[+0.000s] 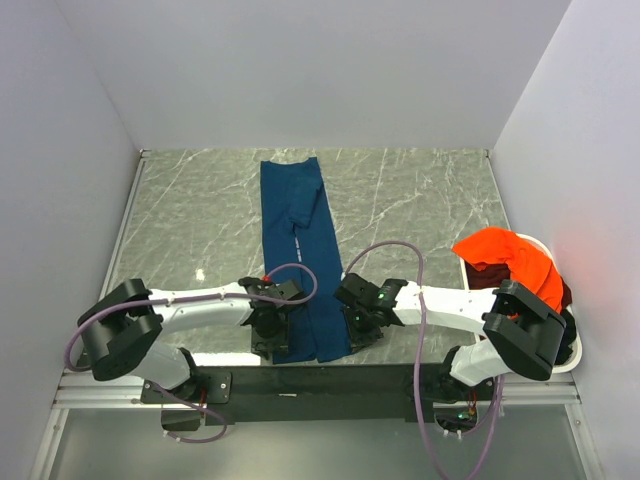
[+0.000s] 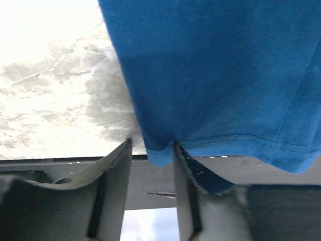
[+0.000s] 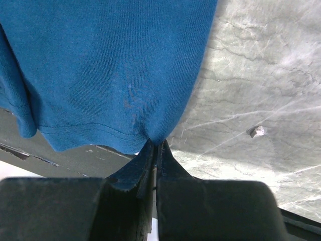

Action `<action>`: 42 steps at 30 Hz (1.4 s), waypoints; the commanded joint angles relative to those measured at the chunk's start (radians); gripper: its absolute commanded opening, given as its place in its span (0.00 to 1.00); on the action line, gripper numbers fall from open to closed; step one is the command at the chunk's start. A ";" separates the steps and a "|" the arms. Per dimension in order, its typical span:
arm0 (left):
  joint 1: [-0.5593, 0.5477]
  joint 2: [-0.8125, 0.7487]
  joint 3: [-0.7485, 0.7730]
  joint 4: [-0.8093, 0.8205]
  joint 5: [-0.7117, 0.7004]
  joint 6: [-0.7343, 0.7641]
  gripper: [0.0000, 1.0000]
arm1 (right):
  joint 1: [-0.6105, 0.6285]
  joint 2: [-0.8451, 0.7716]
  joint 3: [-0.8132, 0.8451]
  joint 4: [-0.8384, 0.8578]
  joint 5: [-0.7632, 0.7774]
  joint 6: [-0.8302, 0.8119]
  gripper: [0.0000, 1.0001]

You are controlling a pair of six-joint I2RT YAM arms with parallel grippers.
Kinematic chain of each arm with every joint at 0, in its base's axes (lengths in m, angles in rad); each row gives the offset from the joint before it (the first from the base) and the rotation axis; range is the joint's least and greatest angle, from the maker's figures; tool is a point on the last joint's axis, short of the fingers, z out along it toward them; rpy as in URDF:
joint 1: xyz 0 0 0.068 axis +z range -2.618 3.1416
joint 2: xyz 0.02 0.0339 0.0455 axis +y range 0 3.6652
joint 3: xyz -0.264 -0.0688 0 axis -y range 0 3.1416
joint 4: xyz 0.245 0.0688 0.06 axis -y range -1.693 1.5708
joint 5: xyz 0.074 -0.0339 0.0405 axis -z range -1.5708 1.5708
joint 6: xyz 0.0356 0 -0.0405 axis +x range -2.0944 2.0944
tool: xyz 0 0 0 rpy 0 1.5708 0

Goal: Fold and stack the t-shirts
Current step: Fold the tshirt

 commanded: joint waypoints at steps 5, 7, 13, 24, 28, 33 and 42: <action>-0.030 0.049 -0.004 0.033 0.022 -0.007 0.15 | 0.014 -0.015 -0.020 0.007 0.026 -0.003 0.00; -0.045 0.047 -0.004 0.034 0.042 -0.009 0.01 | 0.018 -0.018 -0.020 -0.006 0.014 -0.005 0.00; -0.111 -0.048 0.010 -0.050 0.083 -0.050 0.01 | 0.055 -0.075 -0.006 -0.102 -0.060 -0.003 0.00; 0.045 -0.109 0.104 -0.094 0.024 0.089 0.01 | -0.025 -0.034 0.208 -0.214 0.060 -0.126 0.00; 0.229 -0.097 0.173 -0.078 -0.020 0.210 0.01 | -0.107 0.058 0.339 -0.198 0.127 -0.182 0.00; 0.368 -0.031 0.229 0.011 -0.082 0.293 0.01 | -0.218 0.149 0.463 -0.130 0.167 -0.245 0.00; 0.494 0.129 0.371 0.142 -0.159 0.423 0.01 | -0.293 0.308 0.630 -0.040 0.212 -0.341 0.00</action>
